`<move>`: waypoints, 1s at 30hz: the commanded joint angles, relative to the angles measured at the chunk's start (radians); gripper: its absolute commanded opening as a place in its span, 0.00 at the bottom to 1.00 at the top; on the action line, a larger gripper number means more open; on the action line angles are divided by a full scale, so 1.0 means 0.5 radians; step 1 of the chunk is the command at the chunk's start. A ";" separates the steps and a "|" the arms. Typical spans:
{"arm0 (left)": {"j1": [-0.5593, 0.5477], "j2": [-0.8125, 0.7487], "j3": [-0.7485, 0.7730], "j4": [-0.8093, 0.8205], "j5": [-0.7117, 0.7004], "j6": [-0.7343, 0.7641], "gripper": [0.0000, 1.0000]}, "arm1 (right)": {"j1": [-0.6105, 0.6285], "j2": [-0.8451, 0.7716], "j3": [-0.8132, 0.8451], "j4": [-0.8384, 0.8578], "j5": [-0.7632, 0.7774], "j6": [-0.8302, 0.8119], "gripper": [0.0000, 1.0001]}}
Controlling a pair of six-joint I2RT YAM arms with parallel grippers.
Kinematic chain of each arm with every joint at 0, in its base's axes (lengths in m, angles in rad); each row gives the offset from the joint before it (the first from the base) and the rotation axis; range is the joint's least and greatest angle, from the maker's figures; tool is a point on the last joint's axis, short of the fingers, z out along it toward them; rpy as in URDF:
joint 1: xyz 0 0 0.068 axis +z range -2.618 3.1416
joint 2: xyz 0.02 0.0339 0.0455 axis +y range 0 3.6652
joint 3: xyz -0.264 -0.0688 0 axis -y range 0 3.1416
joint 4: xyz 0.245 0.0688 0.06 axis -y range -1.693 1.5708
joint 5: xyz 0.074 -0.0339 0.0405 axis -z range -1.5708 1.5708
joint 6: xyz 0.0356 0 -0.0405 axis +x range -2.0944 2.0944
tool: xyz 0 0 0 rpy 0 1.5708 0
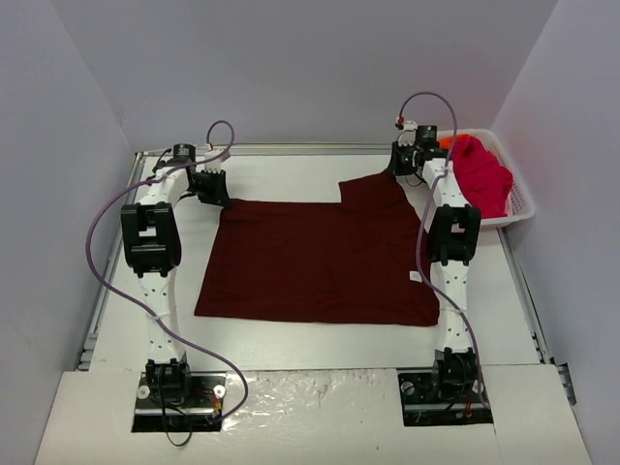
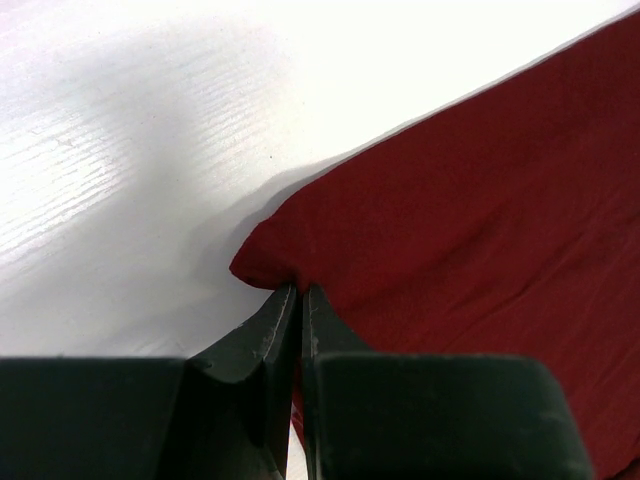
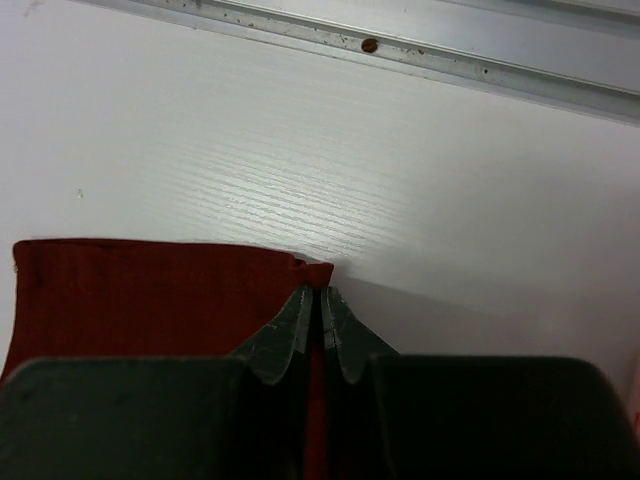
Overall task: Fold and stack the t-shirts
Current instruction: Grap the side of the flattened tshirt furthest away from the robot with both arms
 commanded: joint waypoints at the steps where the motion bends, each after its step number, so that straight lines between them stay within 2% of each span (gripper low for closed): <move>1: 0.004 -0.164 0.056 -0.032 -0.010 -0.002 0.02 | 0.011 -0.273 -0.036 -0.033 0.004 -0.044 0.00; 9: 0.022 -0.256 -0.051 0.029 0.045 -0.038 0.02 | 0.011 -0.500 -0.177 -0.033 -0.002 -0.066 0.00; 15: 0.056 -0.382 -0.107 0.011 0.189 -0.079 0.02 | 0.011 -0.718 -0.398 -0.042 -0.033 -0.084 0.00; 30: 0.059 -0.787 -0.668 0.057 0.256 0.115 0.03 | -0.032 -1.411 -1.094 -0.149 -0.189 -0.115 0.00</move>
